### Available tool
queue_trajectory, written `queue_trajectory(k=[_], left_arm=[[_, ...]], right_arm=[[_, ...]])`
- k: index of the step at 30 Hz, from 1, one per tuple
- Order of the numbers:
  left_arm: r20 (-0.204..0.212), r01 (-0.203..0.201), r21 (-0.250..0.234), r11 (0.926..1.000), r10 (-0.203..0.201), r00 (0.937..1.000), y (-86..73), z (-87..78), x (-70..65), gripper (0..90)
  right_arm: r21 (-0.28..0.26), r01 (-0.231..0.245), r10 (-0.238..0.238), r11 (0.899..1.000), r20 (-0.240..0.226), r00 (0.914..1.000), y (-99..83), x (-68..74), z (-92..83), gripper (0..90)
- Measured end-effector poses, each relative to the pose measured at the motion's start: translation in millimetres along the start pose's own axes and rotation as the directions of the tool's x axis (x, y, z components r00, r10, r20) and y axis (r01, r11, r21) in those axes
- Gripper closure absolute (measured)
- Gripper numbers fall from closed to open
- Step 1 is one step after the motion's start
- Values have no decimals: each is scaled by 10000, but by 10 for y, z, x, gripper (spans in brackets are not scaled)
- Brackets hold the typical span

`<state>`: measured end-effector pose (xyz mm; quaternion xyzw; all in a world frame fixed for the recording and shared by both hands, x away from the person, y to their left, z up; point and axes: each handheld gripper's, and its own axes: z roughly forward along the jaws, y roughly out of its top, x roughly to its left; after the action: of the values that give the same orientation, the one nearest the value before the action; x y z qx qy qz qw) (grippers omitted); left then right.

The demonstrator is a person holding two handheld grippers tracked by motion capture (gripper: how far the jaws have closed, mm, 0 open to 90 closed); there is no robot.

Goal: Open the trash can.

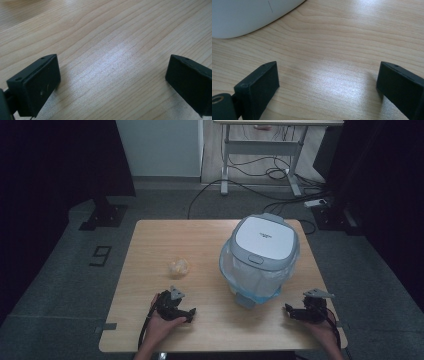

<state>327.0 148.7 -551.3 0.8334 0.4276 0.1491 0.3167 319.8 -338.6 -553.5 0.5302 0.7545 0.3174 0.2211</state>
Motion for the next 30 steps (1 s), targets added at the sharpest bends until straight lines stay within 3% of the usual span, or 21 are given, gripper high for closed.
queue_trajectory(k=[21, 30], left_arm=[[182, -191, -112, 9998, 193, 9996, -32, -35, 33, 34], [210, -211, -119, 9997, 213, 9996, -32, -34, 36, 35]], right_arm=[[-214, -149, 150, 9997, 54, 9999, 3, 6, -41, 133], [-1082, -504, 495, 9928, -114, 9987, 76, -18, -241, 169]])
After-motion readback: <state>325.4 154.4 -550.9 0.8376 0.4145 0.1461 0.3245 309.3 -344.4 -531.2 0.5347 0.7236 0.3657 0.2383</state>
